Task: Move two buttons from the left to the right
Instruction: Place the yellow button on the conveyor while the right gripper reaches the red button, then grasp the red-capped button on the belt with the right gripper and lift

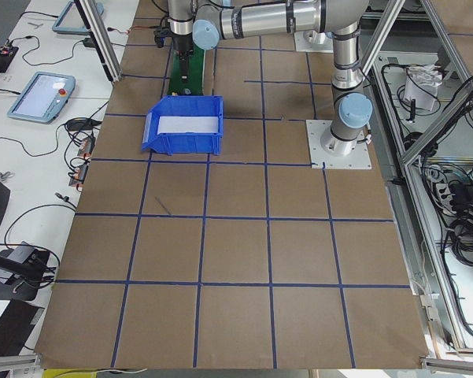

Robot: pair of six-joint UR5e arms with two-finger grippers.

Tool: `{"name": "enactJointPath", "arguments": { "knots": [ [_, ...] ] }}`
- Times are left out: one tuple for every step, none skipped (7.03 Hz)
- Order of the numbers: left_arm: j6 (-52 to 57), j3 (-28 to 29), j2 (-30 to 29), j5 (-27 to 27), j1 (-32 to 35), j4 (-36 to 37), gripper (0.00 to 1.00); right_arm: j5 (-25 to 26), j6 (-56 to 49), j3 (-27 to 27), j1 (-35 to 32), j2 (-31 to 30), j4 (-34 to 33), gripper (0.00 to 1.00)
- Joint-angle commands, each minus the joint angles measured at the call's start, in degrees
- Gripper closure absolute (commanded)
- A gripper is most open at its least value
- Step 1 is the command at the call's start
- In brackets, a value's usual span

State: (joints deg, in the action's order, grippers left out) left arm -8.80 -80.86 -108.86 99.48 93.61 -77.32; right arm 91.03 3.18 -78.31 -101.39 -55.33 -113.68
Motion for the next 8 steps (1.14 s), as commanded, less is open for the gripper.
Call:
{"name": "enactJointPath", "arguments": {
  "knots": [
    [0.18, -1.58, 6.62, -0.25, -0.62, -5.88, 0.0, 0.02, 0.07, 0.08, 0.05, 0.05, 0.03, 0.82],
    [0.27, -2.54, 8.73, -0.34, -0.97, -6.52, 0.0, 0.2, 0.07, 0.43, 0.23, -0.04, 0.12, 0.92],
    [0.27, -4.03, 11.54, -0.34, -1.67, -6.53, 0.0, 0.46, -0.97, 1.22, 1.36, -0.56, 0.56, 0.92],
    [0.36, -5.09, 13.66, -0.34, -2.99, -6.53, 0.0, 0.64, -2.46, 2.53, 3.9, -1.61, 2.48, 0.92],
    [0.45, -5.53, 15.07, -0.6, -3.35, -6.44, 0.0, 0.72, -6.39, 4.37, 7.4, -3.19, 5.98, 0.92],
    [0.45, -5.54, 16.56, -0.6, -3.44, -6.27, 0.0, 0.81, -12.87, 6.65, 12.4, -5.12, 11.84, 0.92],
    [0.45, -5.54, 16.05, -0.43, -3.96, -5.66, 0.0, 0.99, -18.16, 7.02, 16.71, -6.97, 15.12, 0.92],
    [0.45, -5.71, 15.61, -0.51, -4.66, -5.83, 0.0, 1.16, -22.56, 6.94, 20.84, -8.03, 16.2, 0.92]
  ]
}}
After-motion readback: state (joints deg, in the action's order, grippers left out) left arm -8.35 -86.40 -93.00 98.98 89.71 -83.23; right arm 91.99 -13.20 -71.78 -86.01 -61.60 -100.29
